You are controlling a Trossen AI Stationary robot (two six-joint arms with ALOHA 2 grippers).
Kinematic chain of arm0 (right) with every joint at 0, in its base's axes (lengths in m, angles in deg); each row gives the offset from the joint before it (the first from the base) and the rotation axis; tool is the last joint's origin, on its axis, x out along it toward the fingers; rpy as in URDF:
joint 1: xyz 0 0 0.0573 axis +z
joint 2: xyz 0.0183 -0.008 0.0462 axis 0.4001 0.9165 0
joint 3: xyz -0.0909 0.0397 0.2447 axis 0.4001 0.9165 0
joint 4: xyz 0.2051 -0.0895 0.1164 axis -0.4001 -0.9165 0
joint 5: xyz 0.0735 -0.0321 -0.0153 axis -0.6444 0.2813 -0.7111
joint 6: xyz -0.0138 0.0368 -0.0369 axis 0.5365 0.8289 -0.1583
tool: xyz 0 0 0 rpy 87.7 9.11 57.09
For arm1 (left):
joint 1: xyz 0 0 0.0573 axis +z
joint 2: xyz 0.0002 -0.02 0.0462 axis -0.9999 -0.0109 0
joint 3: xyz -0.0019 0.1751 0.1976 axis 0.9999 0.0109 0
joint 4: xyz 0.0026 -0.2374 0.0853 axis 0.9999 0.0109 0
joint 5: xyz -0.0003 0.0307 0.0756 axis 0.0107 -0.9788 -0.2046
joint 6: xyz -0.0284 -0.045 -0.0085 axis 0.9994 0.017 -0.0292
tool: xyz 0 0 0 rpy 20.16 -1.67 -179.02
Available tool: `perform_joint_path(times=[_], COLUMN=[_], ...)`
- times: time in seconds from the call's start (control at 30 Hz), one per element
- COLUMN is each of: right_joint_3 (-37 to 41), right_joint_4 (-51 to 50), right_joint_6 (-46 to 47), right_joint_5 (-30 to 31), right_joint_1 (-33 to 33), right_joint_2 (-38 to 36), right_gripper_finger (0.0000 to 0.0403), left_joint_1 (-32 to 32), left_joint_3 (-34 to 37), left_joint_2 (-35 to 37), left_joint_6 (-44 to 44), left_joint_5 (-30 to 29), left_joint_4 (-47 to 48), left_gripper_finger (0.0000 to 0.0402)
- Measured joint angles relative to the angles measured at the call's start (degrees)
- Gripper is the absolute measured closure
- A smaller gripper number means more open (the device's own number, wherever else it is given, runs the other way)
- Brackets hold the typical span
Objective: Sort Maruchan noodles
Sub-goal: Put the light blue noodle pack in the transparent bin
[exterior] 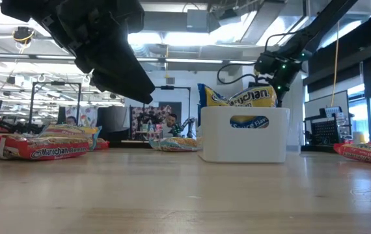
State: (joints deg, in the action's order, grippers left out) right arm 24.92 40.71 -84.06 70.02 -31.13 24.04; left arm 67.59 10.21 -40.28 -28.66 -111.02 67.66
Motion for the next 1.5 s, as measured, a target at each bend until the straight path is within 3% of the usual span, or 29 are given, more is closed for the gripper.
perform_joint_path(times=[0.17, 0.6, 0.87, 1.07, 1.3, 1.4, 1.5], right_joint_3=[0.0, 0.0, 0.0, 0.0, 0.0, 0.16, 1.96], right_joint_4=[0.97, 2.17, 0.3, -5.61, -9.94, -9.21, -6.78], right_joint_6=[0.08, -0.63, 3.35, 17.12, 35.85, 39.15, 40.91], right_joint_5=[2.27, 2.42, 8.57, 6.77, -9.39, -11.71, -8.19], right_joint_1=[-0.02, 0.99, 7.96, 17.91, 36.1, 45.16, 53.77], right_joint_2=[0.0, -0.47, -9.06, -18.42, -22.75, -22.54, -22.21], right_gripper_finger=[0.0194, 0.0192, 0.0191, 0.0191, 0.0191, 0.0191, 0.0191], left_joint_1=[0.0, 0.0, 0.0, 0.0, 0.1, 1.44, 3.77], left_joint_3=[0.0, 0.0, -0.02, -0.07, -0.07, -1.33, -3.6], left_joint_2=[0.0, 0.0, 0.0, 0.0, 1.24, 5.29, 10.15], left_joint_6=[0.0, 0.0, 0.2, 1.62, 2.59, 4.85, 7.78], left_joint_5=[0.05, 0.14, 0.12, -0.31, -1.52, -3.2, -5.96], left_joint_4=[0.0, 0.0, -0.02, -0.76, 0.27, 7.18, 17.18], left_gripper_finger=[0.0208, 0.0208, 0.0208, 0.0208, 0.0208, 0.0208, 0.0208])
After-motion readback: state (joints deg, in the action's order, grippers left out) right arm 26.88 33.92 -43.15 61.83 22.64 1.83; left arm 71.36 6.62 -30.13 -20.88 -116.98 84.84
